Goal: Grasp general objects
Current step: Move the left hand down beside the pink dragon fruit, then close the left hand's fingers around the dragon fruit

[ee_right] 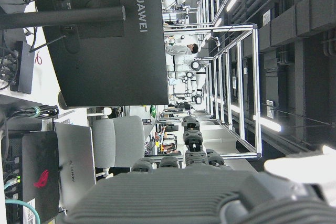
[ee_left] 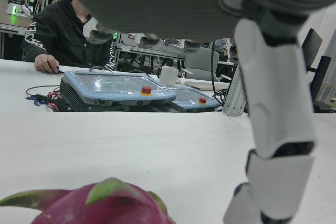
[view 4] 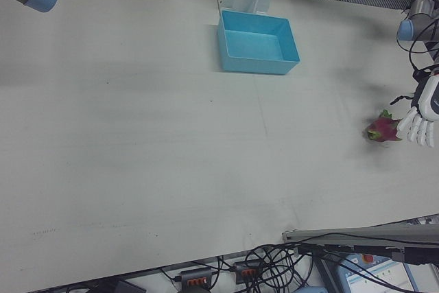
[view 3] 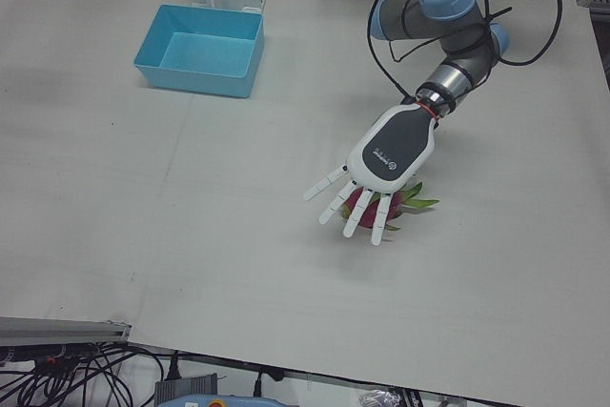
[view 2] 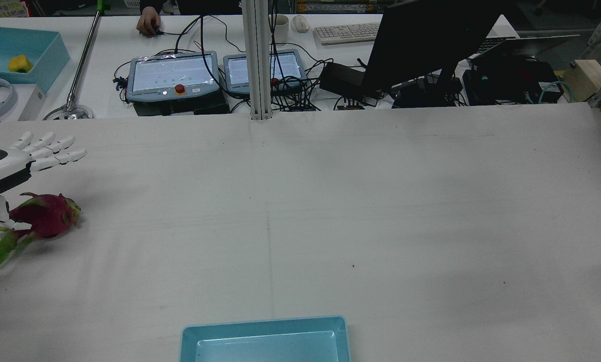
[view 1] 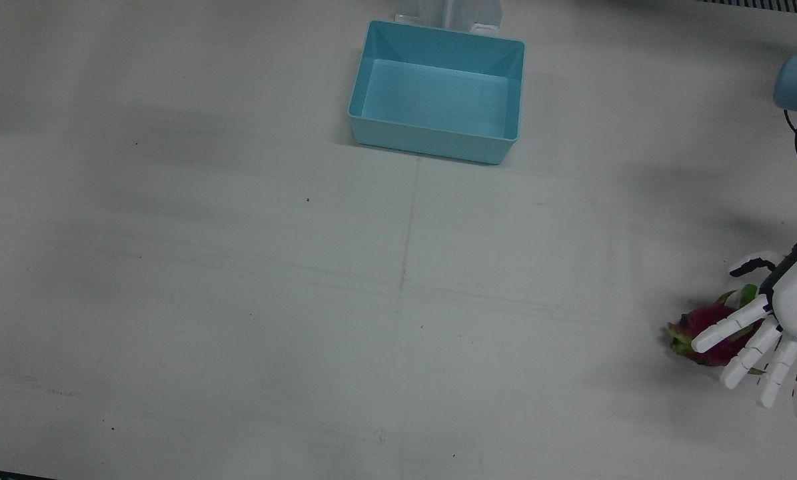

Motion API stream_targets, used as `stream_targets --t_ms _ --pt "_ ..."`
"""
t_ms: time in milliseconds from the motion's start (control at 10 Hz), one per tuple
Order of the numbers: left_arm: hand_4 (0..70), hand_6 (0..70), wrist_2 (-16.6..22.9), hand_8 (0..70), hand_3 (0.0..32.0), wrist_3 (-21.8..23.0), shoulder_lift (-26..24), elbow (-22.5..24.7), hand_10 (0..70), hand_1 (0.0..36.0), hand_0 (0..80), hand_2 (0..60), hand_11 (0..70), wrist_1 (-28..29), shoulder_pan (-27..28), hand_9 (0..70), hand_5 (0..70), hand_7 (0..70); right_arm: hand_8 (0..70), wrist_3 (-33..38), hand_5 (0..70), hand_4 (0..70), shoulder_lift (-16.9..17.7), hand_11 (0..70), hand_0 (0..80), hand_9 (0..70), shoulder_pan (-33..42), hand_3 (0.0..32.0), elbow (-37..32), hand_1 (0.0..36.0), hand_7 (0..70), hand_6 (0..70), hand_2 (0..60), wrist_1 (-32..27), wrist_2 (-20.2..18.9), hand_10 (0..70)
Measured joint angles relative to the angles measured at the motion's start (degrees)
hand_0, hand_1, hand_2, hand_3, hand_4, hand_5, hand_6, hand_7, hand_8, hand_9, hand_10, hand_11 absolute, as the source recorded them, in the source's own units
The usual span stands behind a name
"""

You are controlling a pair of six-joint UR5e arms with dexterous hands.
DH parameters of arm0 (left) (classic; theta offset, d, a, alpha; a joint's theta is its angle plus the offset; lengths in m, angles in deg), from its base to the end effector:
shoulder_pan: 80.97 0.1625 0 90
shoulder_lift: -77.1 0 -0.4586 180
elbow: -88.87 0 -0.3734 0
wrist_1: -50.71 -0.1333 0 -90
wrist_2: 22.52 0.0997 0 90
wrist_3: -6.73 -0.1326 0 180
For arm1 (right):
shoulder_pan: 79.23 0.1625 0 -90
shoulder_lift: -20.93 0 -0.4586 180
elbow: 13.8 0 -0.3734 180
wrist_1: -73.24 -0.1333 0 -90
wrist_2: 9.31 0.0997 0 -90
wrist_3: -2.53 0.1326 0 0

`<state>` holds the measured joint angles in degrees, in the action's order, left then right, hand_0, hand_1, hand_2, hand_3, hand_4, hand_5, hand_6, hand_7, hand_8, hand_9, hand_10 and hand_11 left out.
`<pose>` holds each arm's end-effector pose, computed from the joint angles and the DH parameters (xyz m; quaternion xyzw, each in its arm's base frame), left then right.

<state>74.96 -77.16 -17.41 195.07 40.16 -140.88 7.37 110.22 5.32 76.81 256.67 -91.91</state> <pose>0.1665 -0.5188 0.5626 0.3089 0.7014 -0.3069 0.5642 0.1016 -0.5187 0.7169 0.0158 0.6939 -0.7187 0.0410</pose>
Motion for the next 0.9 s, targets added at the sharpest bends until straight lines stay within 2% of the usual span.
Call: stream_targets --t_ms 200,300,700,900 --pt "0.0 0.0 -4.63 0.0 31.6 -3.08 -0.17 -0.33 0.0 36.0 75.1 32.5 0.0 -1.45 4.26 0.0 0.0 1.0 0.0 0.00 0.0 0.0 0.00 0.0 0.0 0.0 0.00 0.0 0.00 0.0 0.0 0.0 0.0 0.00 -0.01 0.0" --pt "0.0 0.0 -5.75 0.0 32.0 -3.98 -0.36 -0.44 0.0 36.0 73.8 32.6 0.0 -2.07 5.32 0.0 0.0 0.3 0.0 0.00 0.0 0.0 0.00 0.0 0.0 0.0 0.00 0.0 0.00 0.0 0.0 0.0 0.0 0.00 -0.02 0.0" --pt "0.0 0.0 -6.79 0.0 32.0 -9.32 -1.72 -0.66 0.0 36.0 67.0 29.9 0.0 -5.65 6.16 0.0 0.0 0.0 0.0 -0.02 0.0 0.0 0.00 0.0 0.0 0.0 0.00 0.0 0.00 0.0 0.0 0.0 0.0 0.00 -0.02 0.0" --pt "0.0 0.0 -6.99 0.0 32.0 -10.40 -1.87 -0.90 0.0 36.0 70.6 32.3 0.0 -6.74 6.08 0.0 0.0 0.0 0.0 0.00 0.0 0.0 0.00 0.0 0.0 0.0 0.00 0.0 0.00 0.0 0.0 0.0 0.0 0.00 -0.02 0.0"
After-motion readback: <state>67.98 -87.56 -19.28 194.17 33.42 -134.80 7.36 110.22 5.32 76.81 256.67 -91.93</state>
